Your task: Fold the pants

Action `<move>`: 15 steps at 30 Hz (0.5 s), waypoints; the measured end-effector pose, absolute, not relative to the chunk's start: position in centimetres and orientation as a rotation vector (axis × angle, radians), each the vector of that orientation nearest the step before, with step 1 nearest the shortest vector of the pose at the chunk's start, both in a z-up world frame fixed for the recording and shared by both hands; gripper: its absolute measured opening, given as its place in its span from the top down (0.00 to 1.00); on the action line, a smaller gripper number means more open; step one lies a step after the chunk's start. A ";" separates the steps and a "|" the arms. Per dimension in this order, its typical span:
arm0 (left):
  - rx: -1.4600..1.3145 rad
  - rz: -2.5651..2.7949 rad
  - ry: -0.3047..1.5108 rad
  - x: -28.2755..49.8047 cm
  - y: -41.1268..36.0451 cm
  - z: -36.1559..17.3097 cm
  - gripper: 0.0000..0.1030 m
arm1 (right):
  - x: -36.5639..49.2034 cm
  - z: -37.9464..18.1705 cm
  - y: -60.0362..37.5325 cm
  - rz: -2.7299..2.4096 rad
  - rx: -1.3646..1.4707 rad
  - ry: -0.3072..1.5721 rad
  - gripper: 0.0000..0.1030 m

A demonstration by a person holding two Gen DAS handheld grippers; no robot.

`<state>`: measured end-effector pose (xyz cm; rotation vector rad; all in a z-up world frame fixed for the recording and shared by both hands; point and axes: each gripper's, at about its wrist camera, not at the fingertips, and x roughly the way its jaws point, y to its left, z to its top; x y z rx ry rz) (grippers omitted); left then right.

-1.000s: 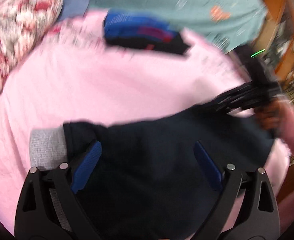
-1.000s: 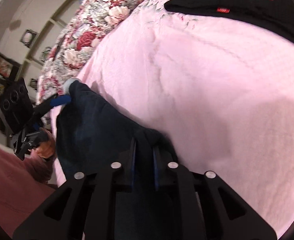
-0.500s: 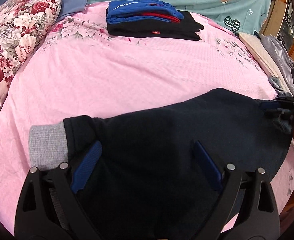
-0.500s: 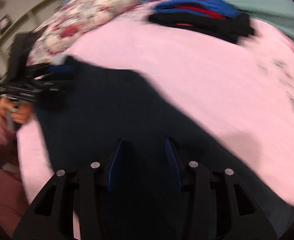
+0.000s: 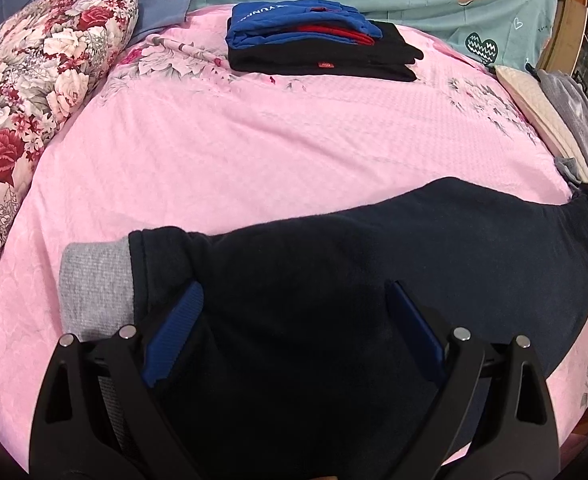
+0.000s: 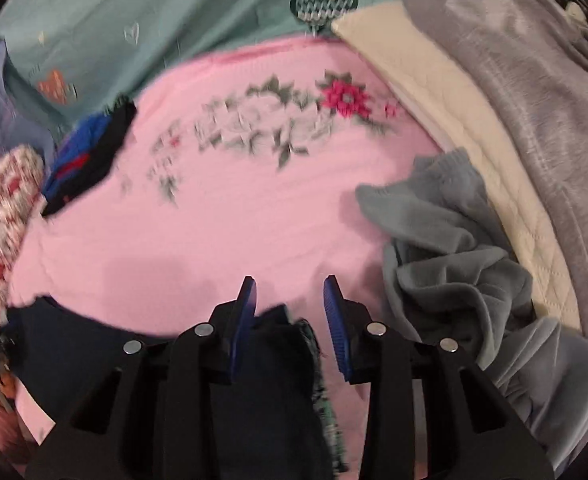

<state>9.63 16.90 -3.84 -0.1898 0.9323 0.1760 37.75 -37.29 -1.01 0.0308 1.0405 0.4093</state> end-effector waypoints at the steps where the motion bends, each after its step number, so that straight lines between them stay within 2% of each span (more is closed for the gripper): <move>1: -0.191 0.176 0.933 9.6 16.9 -3.8 0.08 | 37.7 -1.7 -36.9 0.418 0.010 1.070 0.64; 4: -0.184 0.180 0.934 9.7 16.8 -3.9 0.08 | 36.9 -3.4 -33.6 0.448 -0.105 1.146 0.64; 8: -0.189 0.176 0.932 9.7 16.8 -3.9 0.08 | 35.8 -3.4 -32.1 0.437 -0.217 1.154 0.87; 11: -0.191 0.175 0.934 9.7 16.9 -3.9 0.08 | 35.7 -1.4 -33.8 0.388 -0.178 1.066 0.89; 12: -0.191 0.175 0.935 9.7 16.9 -4.0 0.08 | 35.8 -1.7 -34.6 0.348 -0.172 1.043 1.00; 15: -0.199 0.168 0.932 9.7 17.0 -4.0 0.07 | 36.8 -4.3 -36.7 0.195 -0.210 1.061 1.00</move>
